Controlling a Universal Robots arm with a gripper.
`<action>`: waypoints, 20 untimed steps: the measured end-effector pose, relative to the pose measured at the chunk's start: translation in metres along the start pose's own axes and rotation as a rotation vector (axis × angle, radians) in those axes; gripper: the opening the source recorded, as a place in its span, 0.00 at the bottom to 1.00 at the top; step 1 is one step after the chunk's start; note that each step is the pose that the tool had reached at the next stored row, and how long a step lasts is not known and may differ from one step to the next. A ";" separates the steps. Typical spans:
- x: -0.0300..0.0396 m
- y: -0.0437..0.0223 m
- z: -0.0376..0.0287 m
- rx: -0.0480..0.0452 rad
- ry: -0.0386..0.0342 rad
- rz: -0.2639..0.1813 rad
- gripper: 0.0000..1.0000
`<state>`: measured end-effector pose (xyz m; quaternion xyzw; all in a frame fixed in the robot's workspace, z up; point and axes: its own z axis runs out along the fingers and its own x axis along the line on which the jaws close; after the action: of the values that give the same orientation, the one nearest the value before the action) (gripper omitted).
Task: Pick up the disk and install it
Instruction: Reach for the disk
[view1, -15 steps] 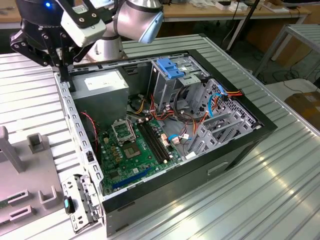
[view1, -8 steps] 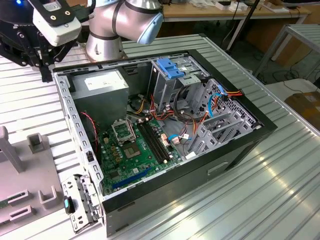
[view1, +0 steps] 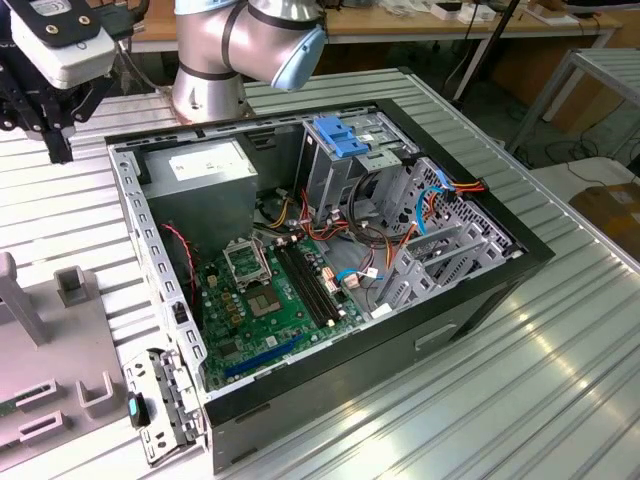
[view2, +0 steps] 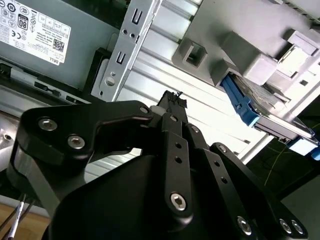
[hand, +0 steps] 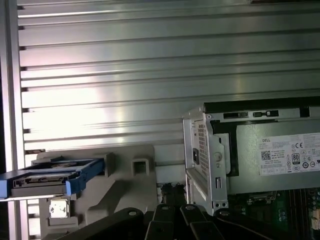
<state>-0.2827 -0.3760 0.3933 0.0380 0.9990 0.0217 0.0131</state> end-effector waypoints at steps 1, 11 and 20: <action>0.0039 0.0011 0.0000 0.0000 -0.0001 0.000 0.11; 0.0421 0.0040 -0.0009 0.0000 0.0000 0.000 0.11; 0.0827 0.0011 -0.0020 0.0000 0.0000 0.000 0.11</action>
<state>-0.3651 -0.3686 0.3933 0.0379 0.9990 0.0217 0.0131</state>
